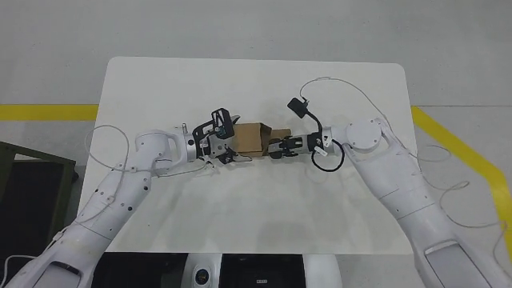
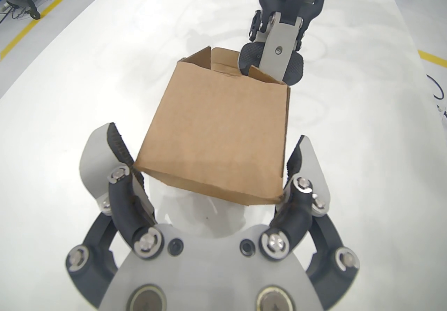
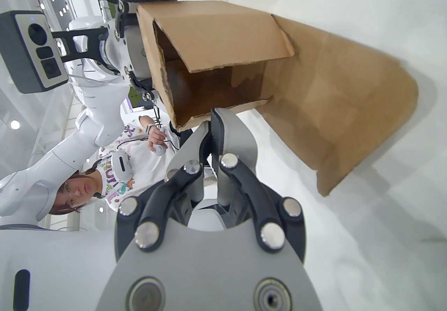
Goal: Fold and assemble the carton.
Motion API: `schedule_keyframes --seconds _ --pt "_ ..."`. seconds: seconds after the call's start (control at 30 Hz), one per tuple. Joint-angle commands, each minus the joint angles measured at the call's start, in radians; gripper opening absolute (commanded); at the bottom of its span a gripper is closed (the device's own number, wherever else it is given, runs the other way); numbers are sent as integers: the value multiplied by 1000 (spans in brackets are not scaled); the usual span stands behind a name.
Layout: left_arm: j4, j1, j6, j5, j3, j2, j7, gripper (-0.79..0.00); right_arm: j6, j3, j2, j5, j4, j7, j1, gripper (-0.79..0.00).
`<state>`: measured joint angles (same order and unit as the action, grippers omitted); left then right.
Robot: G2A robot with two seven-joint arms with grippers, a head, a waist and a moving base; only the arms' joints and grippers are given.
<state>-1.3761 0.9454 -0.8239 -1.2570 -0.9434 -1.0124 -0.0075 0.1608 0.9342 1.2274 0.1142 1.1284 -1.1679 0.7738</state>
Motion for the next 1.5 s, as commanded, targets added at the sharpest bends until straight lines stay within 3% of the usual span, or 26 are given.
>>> schedule_keyframes --seconds 0.0,0.5,0.87,1.03,1.47 --pt "5 -3 -9 -3 5 -2 0 0 11 -13 6 7 -19 4 -14 -785" --pt "36 -24 -23 6 13 -16 0 0 94 -86 50 68 -150 7 -92 -785" --pt "46 -25 -35 4 4 -20 19 0 72 14 3 4 -99 8 -58 -785" --pt "48 -26 -32 4 6 -24 21 0 78 25 1 -2 -117 23 -73 -785" --pt "63 -35 -40 6 3 -30 15 0 145 -58 45 20 -273 -5 -179 -785"
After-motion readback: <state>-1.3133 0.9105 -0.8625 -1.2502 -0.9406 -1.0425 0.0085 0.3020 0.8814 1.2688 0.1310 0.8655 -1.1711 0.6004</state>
